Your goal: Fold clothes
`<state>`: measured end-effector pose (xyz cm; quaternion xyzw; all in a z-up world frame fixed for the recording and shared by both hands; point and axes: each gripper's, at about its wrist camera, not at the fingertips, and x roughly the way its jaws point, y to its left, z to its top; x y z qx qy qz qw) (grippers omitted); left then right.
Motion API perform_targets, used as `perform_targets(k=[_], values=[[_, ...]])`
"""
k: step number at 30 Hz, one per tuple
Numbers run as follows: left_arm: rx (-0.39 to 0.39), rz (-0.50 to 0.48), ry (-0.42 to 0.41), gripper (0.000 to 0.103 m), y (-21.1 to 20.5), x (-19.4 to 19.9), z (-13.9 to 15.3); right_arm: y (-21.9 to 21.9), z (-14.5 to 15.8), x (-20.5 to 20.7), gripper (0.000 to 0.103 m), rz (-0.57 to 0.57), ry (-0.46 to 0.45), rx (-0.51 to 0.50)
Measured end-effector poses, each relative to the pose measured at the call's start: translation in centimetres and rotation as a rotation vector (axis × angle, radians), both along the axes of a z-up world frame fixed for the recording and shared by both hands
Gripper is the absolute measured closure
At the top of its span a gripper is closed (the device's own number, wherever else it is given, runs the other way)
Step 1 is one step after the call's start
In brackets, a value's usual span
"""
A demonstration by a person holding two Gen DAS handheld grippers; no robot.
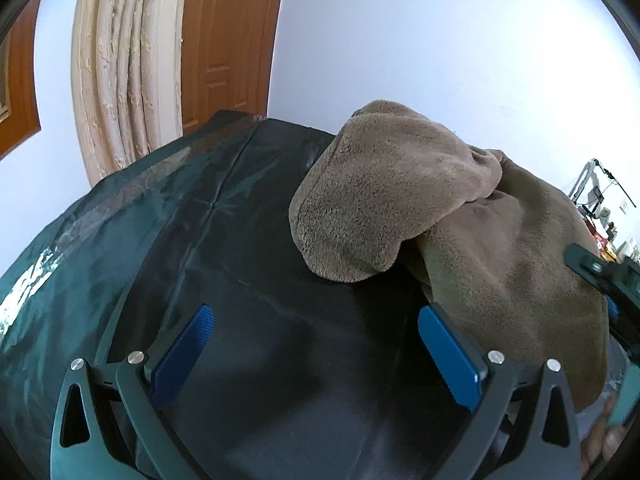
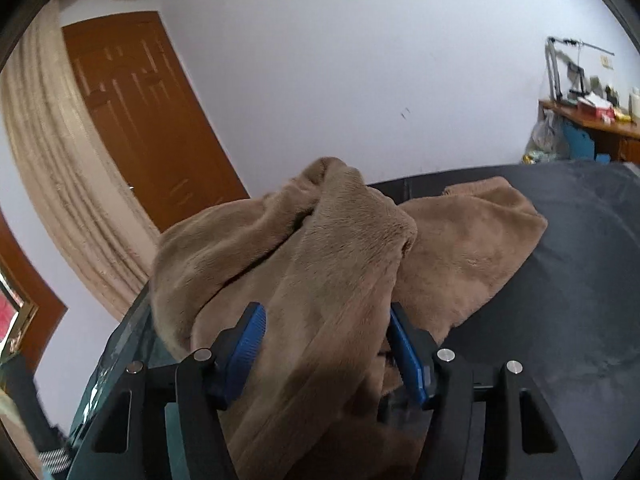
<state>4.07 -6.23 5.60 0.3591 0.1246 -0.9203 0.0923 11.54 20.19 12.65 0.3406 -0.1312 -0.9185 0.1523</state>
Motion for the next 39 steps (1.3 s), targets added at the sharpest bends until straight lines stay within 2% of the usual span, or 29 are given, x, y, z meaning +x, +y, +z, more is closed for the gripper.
perform_targets(k=[7, 9, 10, 13, 16, 21, 26, 32, 36, 39], values=[[-0.005, -0.008, -0.017, 0.0, 0.2, -0.5, -0.4, -1.0, -1.3, -3.4, 0.039, 0.058, -0.031, -0.058], [-0.012, -0.004, -0.023, 0.0, 0.2, -0.7, -0.6, -1.6, -1.5, -3.6, 0.057, 0.071, -0.022, -0.045], [-0.011, -0.002, -0.026, 0.0, 0.1, -0.8, -0.7, -1.8, -1.5, -3.5, 0.07, 0.07, -0.017, -0.035], [-0.009, 0.003, -0.03, 0.0, -0.1, -1.0, -0.9, -1.9, -1.3, -2.4, 0.079, 0.044, 0.033, -0.006], [-0.019, 0.004, -0.027, 0.0, 0.0, -1.0, -0.9, -1.4, 0.1, 0.2, 0.084, -0.002, 0.121, 0.053], [-0.038, -0.007, -0.022, 0.0, 0.3, -1.0, -0.9, -0.7, 2.9, 5.1, 0.086, -0.087, 0.294, 0.184], [-0.058, -0.018, 0.003, 0.0, 0.7, -0.7, -0.5, -0.3, 4.5, 9.0, 0.086, -0.15, 0.409, 0.289], [-0.062, -0.051, 0.036, 0.0, 1.3, -0.3, 0.0, -0.4, 6.6, 13.8, 0.086, -0.286, 0.575, 0.424], [-0.046, -0.092, 0.065, 0.0, 1.8, 0.0, 0.3, 0.8, 7.3, 16.1, 0.086, -0.354, 0.607, 0.454], [-0.017, -0.145, 0.084, 0.0, 2.2, 0.2, 0.6, 2.8, 6.6, 17.0, 0.086, -0.385, 0.561, 0.447]])
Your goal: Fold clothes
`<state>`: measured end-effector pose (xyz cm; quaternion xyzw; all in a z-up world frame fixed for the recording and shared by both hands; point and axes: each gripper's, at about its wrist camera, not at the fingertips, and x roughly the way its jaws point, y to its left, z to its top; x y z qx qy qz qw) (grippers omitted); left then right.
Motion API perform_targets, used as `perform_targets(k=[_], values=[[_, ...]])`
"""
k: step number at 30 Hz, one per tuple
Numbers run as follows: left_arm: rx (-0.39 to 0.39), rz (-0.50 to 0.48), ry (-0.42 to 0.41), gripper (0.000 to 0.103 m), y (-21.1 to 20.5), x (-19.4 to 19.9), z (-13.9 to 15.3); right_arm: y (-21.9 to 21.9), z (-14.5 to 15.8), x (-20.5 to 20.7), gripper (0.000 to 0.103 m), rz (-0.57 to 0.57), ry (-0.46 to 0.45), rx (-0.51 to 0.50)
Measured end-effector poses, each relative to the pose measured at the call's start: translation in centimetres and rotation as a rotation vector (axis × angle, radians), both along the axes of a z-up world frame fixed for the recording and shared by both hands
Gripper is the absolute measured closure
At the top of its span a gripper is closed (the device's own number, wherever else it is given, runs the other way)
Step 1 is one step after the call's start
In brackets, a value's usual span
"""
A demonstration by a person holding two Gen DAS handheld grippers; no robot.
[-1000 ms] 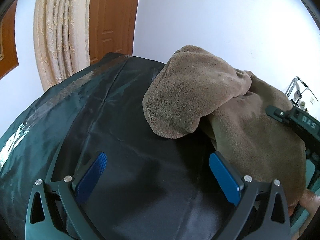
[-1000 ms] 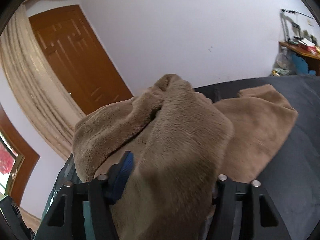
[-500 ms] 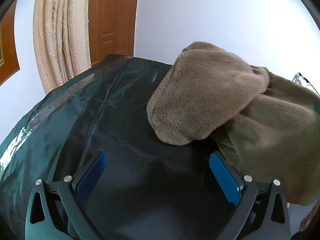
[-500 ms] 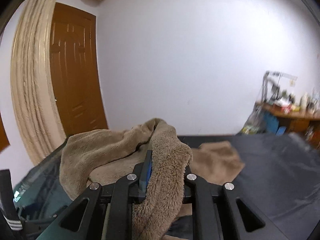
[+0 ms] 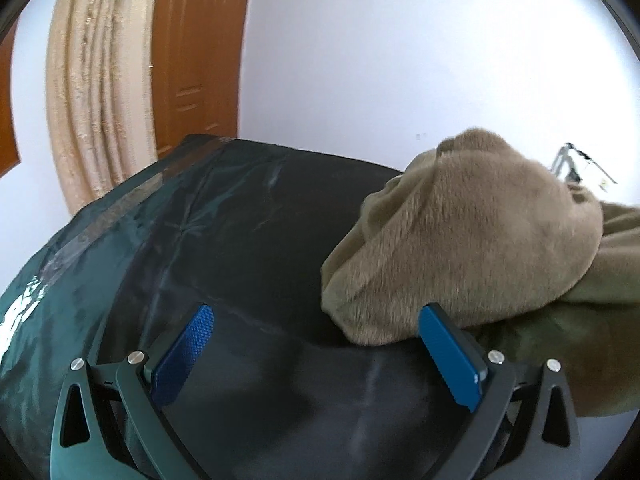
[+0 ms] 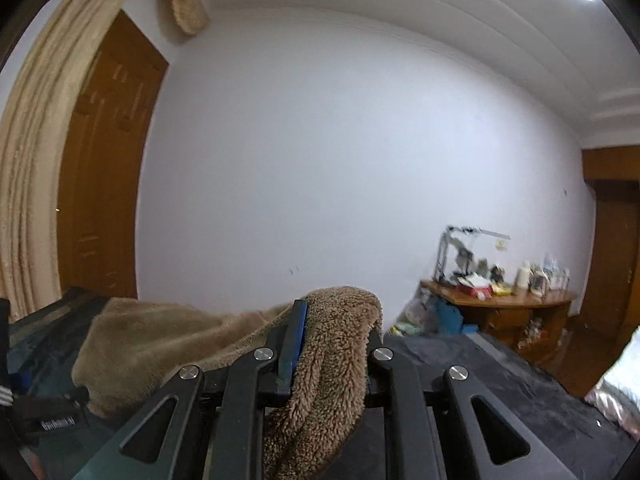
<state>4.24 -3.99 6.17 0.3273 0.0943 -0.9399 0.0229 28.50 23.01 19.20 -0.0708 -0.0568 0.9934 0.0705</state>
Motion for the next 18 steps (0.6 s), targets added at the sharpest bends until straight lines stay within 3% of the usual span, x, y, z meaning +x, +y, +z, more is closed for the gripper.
perform_targets(k=[5, 12, 18], values=[[0.018, -0.114, 0.046, 0.0, 1.7, 0.8, 0.6, 2.8, -2.5, 0.6, 0.086, -0.06, -0.078, -0.028], [-0.079, -0.278, 0.108, 0.0, 5.6, 2.2, 0.9, 3.8, -4.5, 0.2, 0.086, -0.082, -0.142, -0.046], [-0.154, -0.316, 0.081, 0.0, 7.4, 2.1, 0.1, 5.4, -6.4, -1.5, 0.086, -0.095, -0.202, -0.082]])
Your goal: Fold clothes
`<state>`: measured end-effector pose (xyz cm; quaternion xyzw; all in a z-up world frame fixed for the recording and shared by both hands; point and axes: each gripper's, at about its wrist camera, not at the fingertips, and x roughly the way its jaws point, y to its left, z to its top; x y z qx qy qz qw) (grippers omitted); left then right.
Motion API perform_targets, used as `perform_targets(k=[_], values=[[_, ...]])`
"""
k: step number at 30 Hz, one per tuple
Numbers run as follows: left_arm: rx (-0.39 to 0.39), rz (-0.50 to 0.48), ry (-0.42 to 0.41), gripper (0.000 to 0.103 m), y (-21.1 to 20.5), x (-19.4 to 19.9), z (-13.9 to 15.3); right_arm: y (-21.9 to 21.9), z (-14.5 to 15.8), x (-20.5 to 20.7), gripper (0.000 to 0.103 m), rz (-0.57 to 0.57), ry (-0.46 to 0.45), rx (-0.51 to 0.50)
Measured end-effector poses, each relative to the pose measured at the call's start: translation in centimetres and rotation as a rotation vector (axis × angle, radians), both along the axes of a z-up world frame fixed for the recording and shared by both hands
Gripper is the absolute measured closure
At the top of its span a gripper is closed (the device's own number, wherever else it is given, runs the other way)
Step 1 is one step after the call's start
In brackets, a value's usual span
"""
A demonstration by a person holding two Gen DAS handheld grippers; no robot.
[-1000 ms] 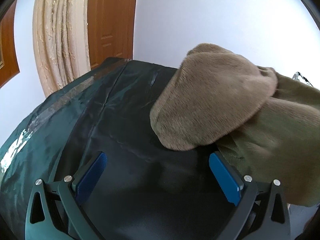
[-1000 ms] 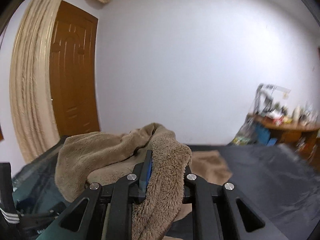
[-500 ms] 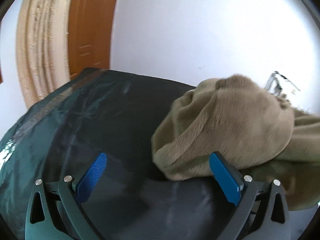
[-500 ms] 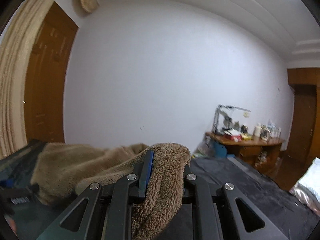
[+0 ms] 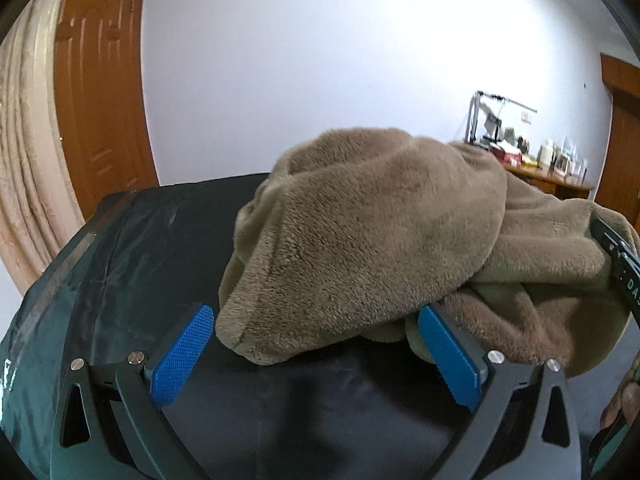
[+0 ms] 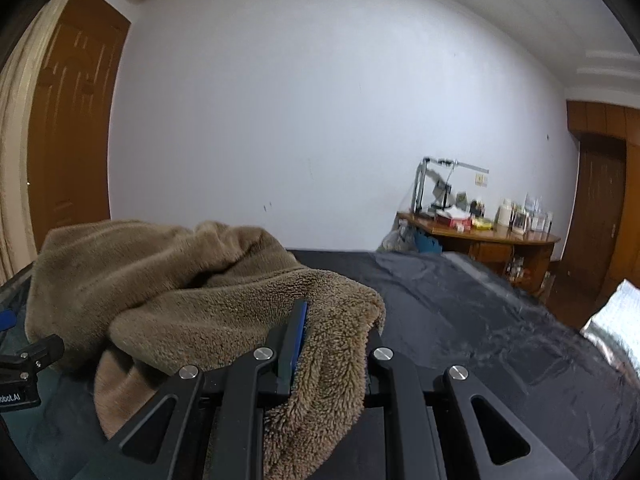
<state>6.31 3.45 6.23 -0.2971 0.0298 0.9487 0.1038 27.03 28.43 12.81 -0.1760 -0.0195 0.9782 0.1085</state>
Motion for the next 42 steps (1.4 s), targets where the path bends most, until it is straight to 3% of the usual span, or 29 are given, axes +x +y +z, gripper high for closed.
perform_targets(k=[6, 16, 42], values=[[-0.041, 0.012, -0.026, 0.0, 1.0, -0.5, -0.6, 0.9, -1.3, -0.6, 0.086, -0.007, -0.026, -0.029], [-0.101, -0.032, 0.014, 0.0, 2.5, 0.4, -0.6, 1.0, -1.9, -0.6, 0.086, -0.008, -0.038, -0.033], [-0.055, -0.032, 0.006, 0.0, 1.8, 0.1, 0.0, 1.1, -2.4, -1.3, 0.086, -0.021, -0.057, -0.034]])
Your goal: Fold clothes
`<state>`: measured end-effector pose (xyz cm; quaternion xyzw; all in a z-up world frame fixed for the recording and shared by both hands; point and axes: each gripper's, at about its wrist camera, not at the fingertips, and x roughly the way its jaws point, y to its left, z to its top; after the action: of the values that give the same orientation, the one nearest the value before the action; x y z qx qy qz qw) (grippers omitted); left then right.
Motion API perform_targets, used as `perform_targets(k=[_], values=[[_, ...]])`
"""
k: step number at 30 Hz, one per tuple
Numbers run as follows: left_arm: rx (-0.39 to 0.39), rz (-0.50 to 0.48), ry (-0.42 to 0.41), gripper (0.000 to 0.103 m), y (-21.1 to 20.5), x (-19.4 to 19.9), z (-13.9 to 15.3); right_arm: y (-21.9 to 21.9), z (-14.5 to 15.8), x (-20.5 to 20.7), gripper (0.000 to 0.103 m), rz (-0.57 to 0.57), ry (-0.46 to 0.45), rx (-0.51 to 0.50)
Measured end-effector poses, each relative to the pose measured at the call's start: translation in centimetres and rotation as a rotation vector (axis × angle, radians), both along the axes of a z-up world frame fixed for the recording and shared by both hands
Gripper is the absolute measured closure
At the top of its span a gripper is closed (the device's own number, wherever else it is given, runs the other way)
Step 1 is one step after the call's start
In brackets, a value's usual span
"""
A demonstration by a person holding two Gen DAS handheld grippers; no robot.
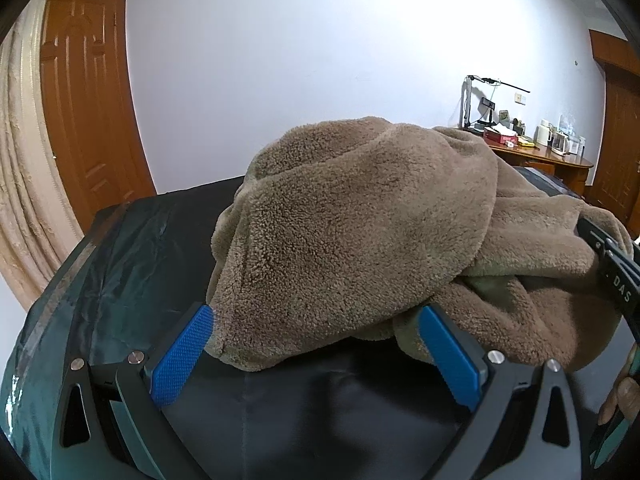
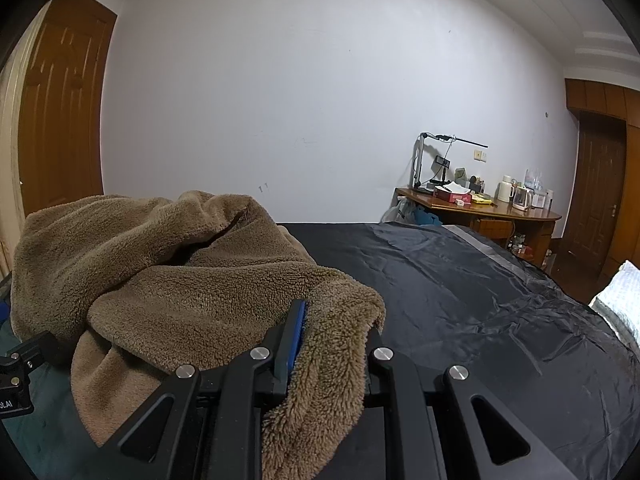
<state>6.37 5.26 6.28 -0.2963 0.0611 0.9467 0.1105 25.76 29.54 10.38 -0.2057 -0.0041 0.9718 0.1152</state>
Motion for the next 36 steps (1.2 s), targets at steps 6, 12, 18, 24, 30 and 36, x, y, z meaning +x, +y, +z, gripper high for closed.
perform_targets(k=[6, 12, 18, 24, 30, 36], values=[[0.003, 0.002, 0.006, 0.0, 0.1, 0.1, 0.2, 0.0, 0.0, 0.0, 0.086, -0.001, 0.001, 0.001], [0.01, 0.005, 0.016, 0.0, 0.0, 0.3, 0.5, 0.2, 0.2, 0.3, 0.086, -0.019, 0.021, -0.001], [0.026, -0.005, 0.01, 0.007, -0.1, 0.3, 0.4, 1.4, 0.6, 0.9, 0.086, -0.078, 0.06, -0.03], [0.028, -0.041, -0.039, 0.039, 0.4, 0.0, -0.4, 1.5, 0.6, 0.6, 0.086, -0.081, 0.054, -0.038], [0.052, -0.049, -0.097, 0.066, 0.5, -0.8, 0.0, 1.9, 0.7, 0.9, 0.086, -0.077, 0.062, -0.063], [0.008, -0.016, -0.09, 0.049, 1.3, -1.5, 1.2, 2.1, 0.9, 1.3, 0.086, -0.065, 0.073, -0.102]])
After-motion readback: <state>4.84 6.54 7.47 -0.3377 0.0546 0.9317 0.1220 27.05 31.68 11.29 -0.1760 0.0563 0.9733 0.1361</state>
